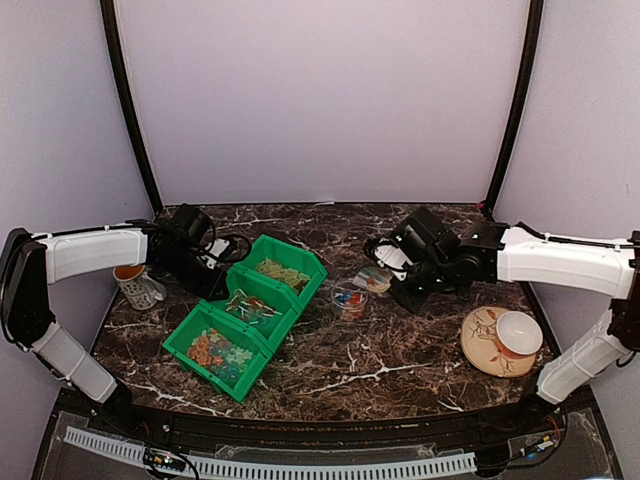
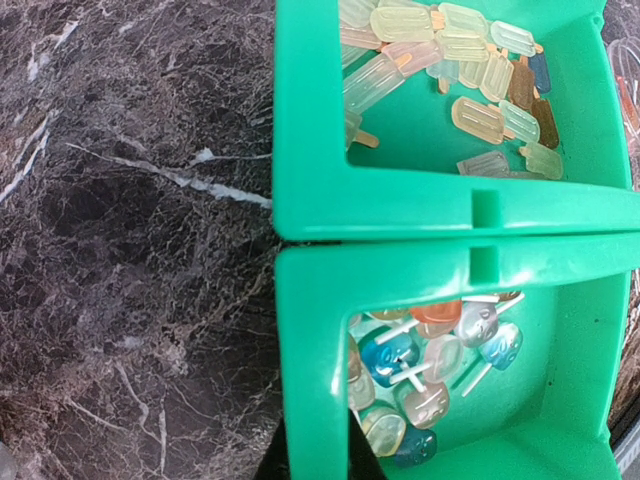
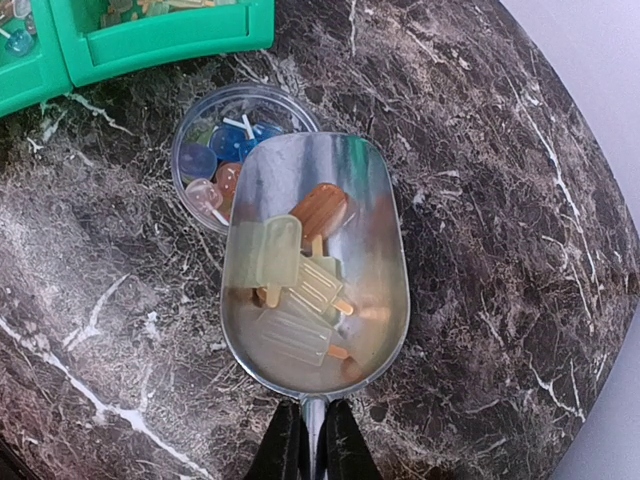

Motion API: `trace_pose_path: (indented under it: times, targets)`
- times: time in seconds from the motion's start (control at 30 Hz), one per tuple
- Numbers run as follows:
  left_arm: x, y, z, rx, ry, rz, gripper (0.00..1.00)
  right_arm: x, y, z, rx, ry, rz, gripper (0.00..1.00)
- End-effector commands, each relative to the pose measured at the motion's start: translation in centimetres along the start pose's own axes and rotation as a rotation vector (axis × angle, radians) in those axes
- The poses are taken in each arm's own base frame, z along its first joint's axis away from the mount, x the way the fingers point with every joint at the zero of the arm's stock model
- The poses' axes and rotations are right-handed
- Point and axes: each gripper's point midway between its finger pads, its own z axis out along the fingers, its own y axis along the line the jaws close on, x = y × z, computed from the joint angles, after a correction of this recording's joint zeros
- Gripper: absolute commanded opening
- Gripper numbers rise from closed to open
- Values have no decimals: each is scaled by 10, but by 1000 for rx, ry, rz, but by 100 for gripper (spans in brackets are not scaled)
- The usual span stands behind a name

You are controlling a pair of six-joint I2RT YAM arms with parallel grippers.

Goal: Pack the candies
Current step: Place the fake candies in the packing bottle.

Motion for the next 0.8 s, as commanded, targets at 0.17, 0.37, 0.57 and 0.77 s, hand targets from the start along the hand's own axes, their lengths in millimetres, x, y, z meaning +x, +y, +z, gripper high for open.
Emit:
trace_pose_path:
  times: [0.17,0.37,0.57,0.77]
  targets:
    - [-38,-13,-29,55,-151,4,0,-7,11,-6,-36,65,-69,0]
    - [-38,-13,-29,55,-151,4,0,-4,21,0,-35,126,-120,0]
    - [-38,-14,-29,57,-150,5,0,-1,21,7,13,197,-165,0]
    - [-38,-15,-30,60,-153,6,0,-9,19,2,48,207,-191,0]
